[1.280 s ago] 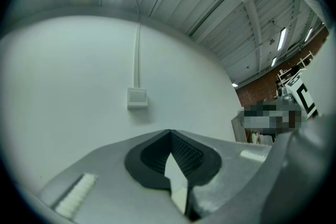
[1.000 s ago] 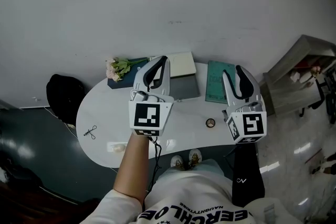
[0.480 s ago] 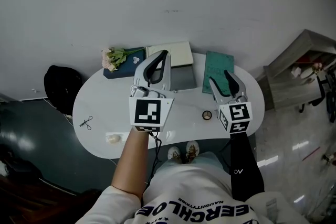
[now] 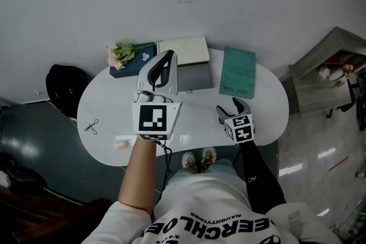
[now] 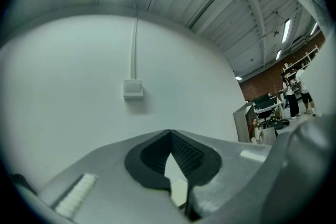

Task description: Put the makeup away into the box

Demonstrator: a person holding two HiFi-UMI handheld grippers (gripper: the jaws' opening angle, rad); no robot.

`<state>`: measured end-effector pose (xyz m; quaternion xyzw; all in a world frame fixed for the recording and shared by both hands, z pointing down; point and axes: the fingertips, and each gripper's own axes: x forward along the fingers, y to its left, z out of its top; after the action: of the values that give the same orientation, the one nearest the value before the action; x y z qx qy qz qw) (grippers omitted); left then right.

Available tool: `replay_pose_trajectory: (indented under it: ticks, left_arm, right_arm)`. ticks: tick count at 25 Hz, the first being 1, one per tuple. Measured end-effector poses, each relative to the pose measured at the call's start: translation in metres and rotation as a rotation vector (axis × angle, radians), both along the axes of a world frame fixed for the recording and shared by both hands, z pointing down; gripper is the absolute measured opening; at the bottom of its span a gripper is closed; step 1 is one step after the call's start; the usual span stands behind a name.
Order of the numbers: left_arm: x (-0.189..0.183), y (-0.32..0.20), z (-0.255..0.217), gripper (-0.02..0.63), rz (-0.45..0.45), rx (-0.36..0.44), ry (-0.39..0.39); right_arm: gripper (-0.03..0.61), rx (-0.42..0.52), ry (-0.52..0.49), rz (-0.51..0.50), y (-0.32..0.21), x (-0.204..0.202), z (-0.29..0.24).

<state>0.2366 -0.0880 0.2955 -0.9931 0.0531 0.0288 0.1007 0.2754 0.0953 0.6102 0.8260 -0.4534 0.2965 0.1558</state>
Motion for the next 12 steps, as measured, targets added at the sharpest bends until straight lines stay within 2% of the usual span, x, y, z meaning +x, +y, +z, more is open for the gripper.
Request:
replay_pose_trajectory:
  ticks: [6,12]
  left_arm:
    - [-0.003,-0.007,0.006,0.005,-0.031,-0.004,-0.015]
    - [-0.008,-0.01,0.01,0.005,-0.053,-0.002,-0.033]
  right_arm:
    - [0.397,-0.106,-0.158,0.003,0.019,-0.026,0.068]
    - [0.4,-0.185,-0.204,-0.01,0.028,-0.034,0.097]
